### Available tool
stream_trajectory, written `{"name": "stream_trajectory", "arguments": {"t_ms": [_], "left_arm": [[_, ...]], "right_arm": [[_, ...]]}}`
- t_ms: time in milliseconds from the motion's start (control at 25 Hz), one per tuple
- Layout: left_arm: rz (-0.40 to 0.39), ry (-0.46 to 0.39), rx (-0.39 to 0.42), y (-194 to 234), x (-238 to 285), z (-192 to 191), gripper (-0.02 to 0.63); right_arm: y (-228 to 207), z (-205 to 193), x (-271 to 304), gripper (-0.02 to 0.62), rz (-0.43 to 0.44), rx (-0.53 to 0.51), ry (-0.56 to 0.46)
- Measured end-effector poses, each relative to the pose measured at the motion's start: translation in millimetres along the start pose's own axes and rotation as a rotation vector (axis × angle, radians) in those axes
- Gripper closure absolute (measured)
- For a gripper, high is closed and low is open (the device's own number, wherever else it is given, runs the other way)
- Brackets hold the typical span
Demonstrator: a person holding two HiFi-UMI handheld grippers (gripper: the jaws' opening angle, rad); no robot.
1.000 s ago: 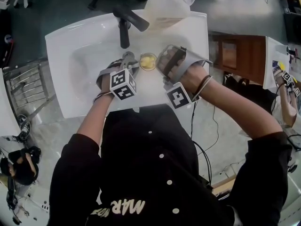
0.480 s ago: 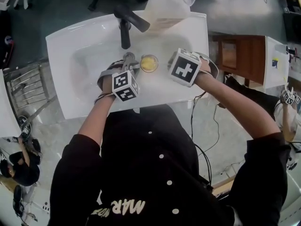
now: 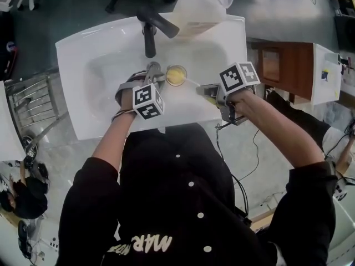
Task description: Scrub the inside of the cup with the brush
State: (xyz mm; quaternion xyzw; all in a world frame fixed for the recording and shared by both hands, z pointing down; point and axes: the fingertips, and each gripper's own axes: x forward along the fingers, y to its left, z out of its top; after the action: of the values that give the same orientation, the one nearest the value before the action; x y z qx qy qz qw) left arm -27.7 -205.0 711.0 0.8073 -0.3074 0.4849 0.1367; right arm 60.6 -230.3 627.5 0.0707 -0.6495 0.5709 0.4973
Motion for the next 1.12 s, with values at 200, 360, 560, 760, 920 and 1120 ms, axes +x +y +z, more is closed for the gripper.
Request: {"name": "stream_trajectory", "arguments": {"t_ms": [200,360,560,760,920,1120], "left_arm": [[-0.006,-0.001,-0.026,3.1,1.4,-2.8,0.522],[-0.012,0.004,-0.046,3.9,1.4,-3.0,0.522],[-0.02,0.009,-0.065,2.6,-0.1,-2.4,0.522],[-0.029,0.021,-0.097,3.9,-0.6,-5.6,0.52],[-0.054,0.014,-0.148,3.7,-1.6,-7.7,0.518],[-0.065,0.016,-0.175,3.5,-1.4,-10.2,0.517]], "right_arm": [[2.0,2.0,-2.6,0.548,-0.051,-0.097,-0.01],[7.7,1.5,-12.3,0.549,-0.087,-0.169,-0.007],[12.5,-3.5,-25.2,0.551,-0.09,-0.201,-0.03],[15.3,-10.4,-34.1,0.551,-0.077,-0.226,-0.099],[21.8,-13.4,-43.0,0.551,-0.057,-0.273,-0.173],[34.1,-17.1,-55.4,0.551,-0.017,-0.287,-0.274]]}}
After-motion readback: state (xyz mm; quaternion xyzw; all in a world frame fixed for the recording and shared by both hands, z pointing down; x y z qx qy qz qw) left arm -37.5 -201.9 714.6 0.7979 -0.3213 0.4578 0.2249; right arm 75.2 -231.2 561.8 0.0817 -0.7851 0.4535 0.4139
